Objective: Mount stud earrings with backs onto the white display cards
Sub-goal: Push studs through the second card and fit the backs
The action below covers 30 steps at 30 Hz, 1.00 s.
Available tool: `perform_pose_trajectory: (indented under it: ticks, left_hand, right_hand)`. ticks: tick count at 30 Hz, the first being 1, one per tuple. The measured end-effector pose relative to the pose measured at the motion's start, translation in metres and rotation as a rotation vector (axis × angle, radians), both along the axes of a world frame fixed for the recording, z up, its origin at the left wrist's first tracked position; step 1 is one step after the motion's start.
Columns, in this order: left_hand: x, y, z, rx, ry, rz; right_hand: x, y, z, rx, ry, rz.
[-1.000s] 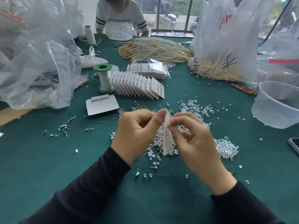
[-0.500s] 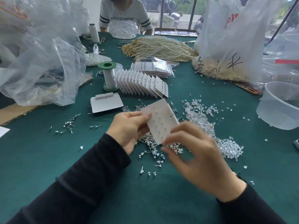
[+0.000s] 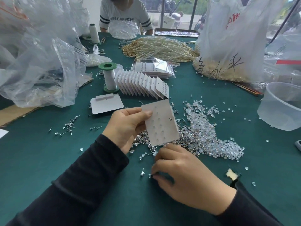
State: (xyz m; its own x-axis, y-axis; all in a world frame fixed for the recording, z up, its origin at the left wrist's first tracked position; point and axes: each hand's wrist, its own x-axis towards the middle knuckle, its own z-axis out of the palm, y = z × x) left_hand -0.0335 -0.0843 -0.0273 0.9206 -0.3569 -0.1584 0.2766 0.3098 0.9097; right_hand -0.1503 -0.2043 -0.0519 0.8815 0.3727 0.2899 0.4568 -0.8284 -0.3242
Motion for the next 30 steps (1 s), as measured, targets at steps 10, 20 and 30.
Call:
perform_pose_trajectory:
  ticks: [10,20,30]
  left_hand:
    - [0.003,0.0,-0.004,0.012,0.038,-0.006]
    - [0.003,-0.001,-0.01,0.151,-0.143,0.102]
    - [-0.038,-0.01,-0.013,0.206,-0.253,0.25]
  right_hand:
    - [-0.003,0.006,0.002,0.297,-0.03,-0.055]
    - [-0.005,0.009,-0.001,0.539,-0.007,-0.133]
    - [0.004,-0.013,0.01,0.71,-0.376,-0.442]
